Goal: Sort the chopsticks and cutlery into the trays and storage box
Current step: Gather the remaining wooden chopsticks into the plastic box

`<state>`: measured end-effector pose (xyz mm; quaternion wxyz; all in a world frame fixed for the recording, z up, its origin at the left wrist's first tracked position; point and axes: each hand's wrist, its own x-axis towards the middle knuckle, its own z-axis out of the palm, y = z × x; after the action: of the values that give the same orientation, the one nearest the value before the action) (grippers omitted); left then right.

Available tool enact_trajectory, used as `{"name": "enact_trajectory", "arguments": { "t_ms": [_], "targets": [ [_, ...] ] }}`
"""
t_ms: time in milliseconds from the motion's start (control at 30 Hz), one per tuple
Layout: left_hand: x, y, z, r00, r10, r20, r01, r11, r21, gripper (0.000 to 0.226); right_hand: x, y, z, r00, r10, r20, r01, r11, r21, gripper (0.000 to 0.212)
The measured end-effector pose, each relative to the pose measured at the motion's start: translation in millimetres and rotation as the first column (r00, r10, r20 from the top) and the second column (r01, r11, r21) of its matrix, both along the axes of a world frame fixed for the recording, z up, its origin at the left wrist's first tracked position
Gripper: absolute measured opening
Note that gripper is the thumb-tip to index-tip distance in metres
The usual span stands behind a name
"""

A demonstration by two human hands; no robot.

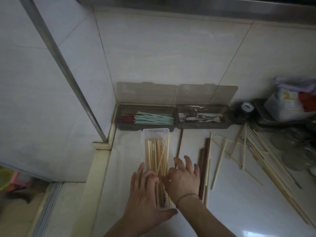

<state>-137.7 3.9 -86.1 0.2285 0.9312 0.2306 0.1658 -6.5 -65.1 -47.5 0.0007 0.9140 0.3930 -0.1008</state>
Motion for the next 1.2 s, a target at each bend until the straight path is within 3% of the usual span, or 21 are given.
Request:
{"name": "enact_trajectory", "arguments": {
  "t_ms": [67,133,200,267,367,433,500,633,733,867,933,1067,1200],
  "targets": [
    [1,0,1,1.000,0.002,-0.019,-0.002,1.000,0.007,0.085,1,-1,-6,1.000,0.015,-0.001,-0.015,0.998,0.059,0.037],
    [0,0,2,0.999,0.003,-0.046,-0.002,1.000,0.013,0.084,3,-5,-13,0.994,0.000,-0.110,0.031,0.959,0.280,0.027],
    [-1,2,3,0.997,-0.010,-0.075,0.011,1.000,0.015,0.082,10,-13,-16,0.966,-0.021,-0.258,0.155,0.844,0.514,0.027],
    [-1,3,3,0.992,-0.033,-0.124,0.036,0.999,0.025,0.079,24,-28,-19,0.980,-0.071,-0.187,0.172,0.778,0.604,0.030],
    [-2,4,5,0.984,-0.040,-0.174,0.046,0.998,0.033,0.067,67,-58,-32,0.958,-0.270,-0.093,0.281,0.830,0.482,0.027],
    [3,3,8,0.981,-0.010,-0.193,0.032,0.994,0.109,0.052,96,-76,-40,0.905,-0.401,-0.144,0.425,0.876,0.228,0.027],
    [11,3,15,0.976,0.041,-0.212,0.005,0.978,0.209,0.036,114,-85,-45,0.891,-0.427,-0.157,0.439,0.896,0.059,0.028],
    [32,7,27,0.966,0.050,-0.253,0.032,0.950,0.311,0.022,122,-89,-47,0.916,-0.363,-0.172,0.385,0.916,0.114,0.024],
    [45,8,29,0.927,0.030,-0.374,0.094,0.946,0.310,0.040,122,-96,-47,0.944,-0.273,-0.187,0.306,0.936,0.176,0.022],
    [57,5,31,0.858,0.035,-0.512,0.126,0.953,0.276,0.039,123,-111,-54,0.963,-0.161,-0.217,0.205,0.959,0.196,0.032],
    [59,5,28,0.831,0.036,-0.555,0.129,0.959,0.254,0.041,126,-114,-49,0.955,-0.186,-0.231,0.235,0.950,0.207,0.037],
    [59,3,26,0.763,0.019,-0.646,0.175,0.956,0.235,0.046,131,-117,-44,0.933,-0.283,-0.221,0.311,0.945,0.103,0.045],
    [64,-2,39,0.695,0.086,-0.714,0.177,0.942,0.286,0.049,131,-116,-39,0.962,-0.217,-0.163,0.215,0.976,-0.028,0.053]
  ]
}}
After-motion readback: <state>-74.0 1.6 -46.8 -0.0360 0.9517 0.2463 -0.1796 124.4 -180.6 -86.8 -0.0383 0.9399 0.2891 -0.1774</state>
